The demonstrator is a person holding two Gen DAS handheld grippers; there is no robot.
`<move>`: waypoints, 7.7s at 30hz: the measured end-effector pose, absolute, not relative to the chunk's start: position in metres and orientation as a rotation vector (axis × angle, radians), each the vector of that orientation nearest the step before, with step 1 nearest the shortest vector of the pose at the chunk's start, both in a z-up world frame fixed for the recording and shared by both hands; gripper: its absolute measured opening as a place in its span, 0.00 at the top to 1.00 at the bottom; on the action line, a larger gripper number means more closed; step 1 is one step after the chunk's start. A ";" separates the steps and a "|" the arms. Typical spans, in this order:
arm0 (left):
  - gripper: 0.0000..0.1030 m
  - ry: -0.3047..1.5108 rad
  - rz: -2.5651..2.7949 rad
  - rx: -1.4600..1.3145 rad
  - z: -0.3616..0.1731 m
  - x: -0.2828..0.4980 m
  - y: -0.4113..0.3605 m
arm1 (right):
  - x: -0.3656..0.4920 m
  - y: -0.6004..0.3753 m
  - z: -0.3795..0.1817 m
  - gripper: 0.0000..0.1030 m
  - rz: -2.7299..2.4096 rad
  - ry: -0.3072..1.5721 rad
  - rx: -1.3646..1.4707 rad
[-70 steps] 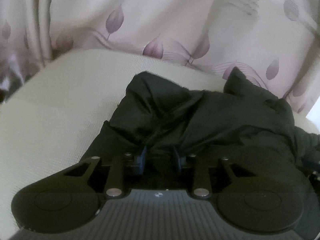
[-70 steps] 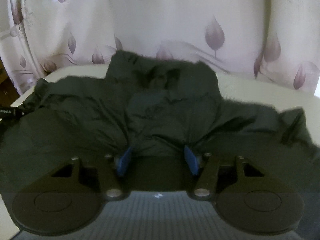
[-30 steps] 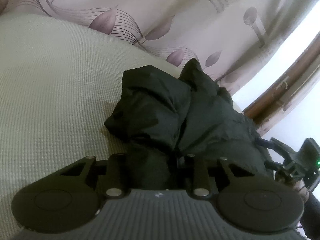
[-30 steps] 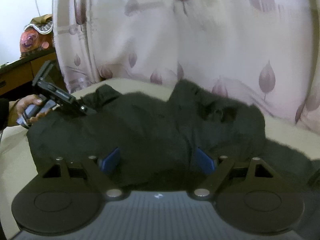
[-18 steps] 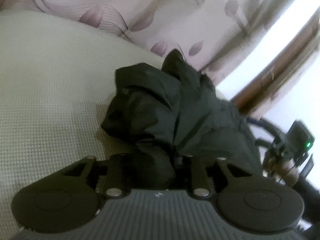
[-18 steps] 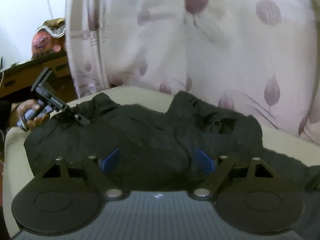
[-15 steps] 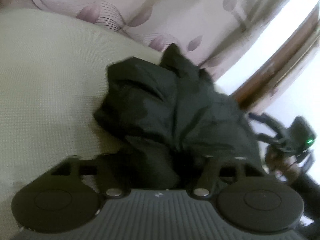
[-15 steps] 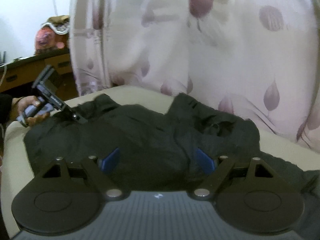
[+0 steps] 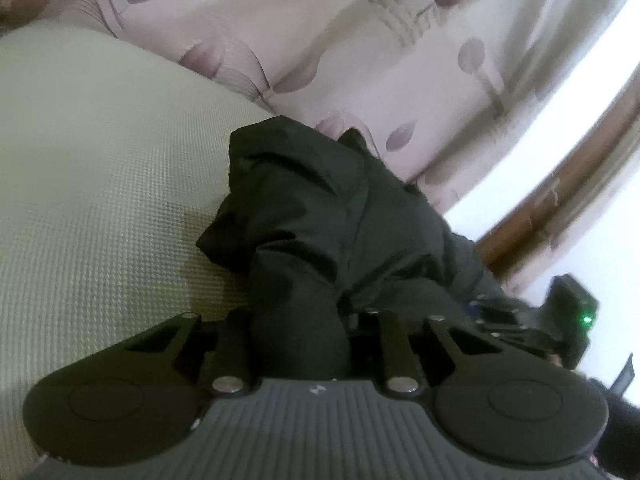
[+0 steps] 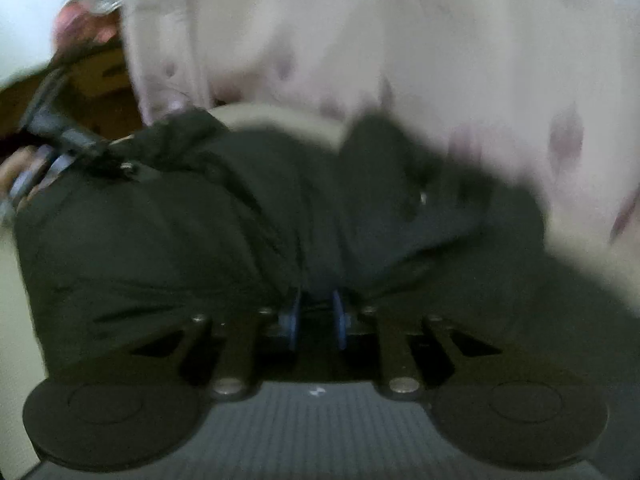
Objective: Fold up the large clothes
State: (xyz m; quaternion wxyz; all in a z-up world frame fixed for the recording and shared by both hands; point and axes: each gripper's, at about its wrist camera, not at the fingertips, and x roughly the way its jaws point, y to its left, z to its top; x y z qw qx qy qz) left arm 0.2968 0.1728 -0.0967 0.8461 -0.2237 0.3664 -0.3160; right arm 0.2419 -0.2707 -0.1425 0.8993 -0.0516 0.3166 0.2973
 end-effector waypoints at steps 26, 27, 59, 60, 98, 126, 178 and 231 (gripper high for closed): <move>0.83 0.906 -0.866 -0.446 0.039 0.273 -0.080 | 0.234 -0.355 -0.169 0.83 0.584 0.662 0.725; 0.83 0.899 -0.878 -0.472 0.033 0.272 -0.085 | 0.226 -0.365 -0.168 0.83 0.571 0.647 0.743; 0.22 0.321 -1.064 -0.215 -0.063 0.165 -0.165 | 0.214 -0.438 -0.078 0.18 0.634 0.754 0.698; 0.21 0.321 -1.059 -0.215 -0.064 0.165 -0.166 | 0.214 -0.432 -0.073 0.50 0.618 0.757 0.593; 0.01 0.459 -0.950 -0.559 -0.093 0.208 -0.175 | 0.247 -0.539 -0.059 0.36 0.286 0.401 0.451; 0.00 0.416 -0.875 -0.511 -0.088 0.183 -0.090 | 0.107 -0.503 -0.139 0.13 0.175 0.722 0.424; 0.00 0.348 -0.750 -0.420 -0.102 0.145 -0.111 | 0.269 -0.354 -0.030 0.19 0.570 0.769 0.292; 0.00 0.528 -0.593 -0.327 -0.108 0.169 -0.158 | 0.222 -0.449 -0.082 0.32 0.306 0.680 0.293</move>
